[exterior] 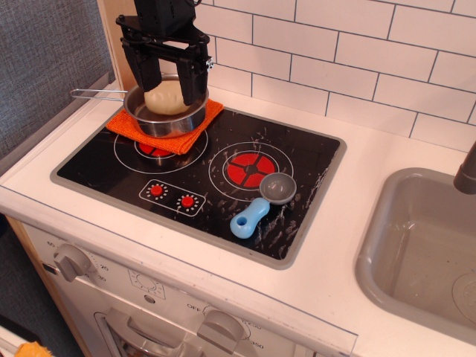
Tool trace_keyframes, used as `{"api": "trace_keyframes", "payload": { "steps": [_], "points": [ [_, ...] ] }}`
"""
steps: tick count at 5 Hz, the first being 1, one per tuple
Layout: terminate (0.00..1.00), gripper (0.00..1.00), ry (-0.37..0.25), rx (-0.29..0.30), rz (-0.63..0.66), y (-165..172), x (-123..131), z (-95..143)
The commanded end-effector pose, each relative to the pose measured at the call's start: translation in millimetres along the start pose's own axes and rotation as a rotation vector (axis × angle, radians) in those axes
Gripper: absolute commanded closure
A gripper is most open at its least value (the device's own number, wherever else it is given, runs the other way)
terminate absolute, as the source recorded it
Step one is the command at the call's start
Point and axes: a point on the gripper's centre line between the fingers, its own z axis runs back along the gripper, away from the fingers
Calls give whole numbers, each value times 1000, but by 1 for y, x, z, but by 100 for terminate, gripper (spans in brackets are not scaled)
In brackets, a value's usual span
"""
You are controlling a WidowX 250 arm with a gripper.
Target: Move the spoon close to the right of the orange cloth
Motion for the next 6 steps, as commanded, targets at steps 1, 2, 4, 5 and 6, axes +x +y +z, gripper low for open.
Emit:
{"api": "trace_keyframes", "payload": {
  "steps": [1,2,4,5,6],
  "points": [
    [0,0,0,0,0,0,0,0],
    [0,0,5,-22,-59,-26,-8,-13],
    [0,0,55,-33,-199,-90,-36,-49],
    [0,0,58,-3,-191,-112,-37,-68],
    [0,0,87,21,-187,-121,-34,-82]
  ]
}}
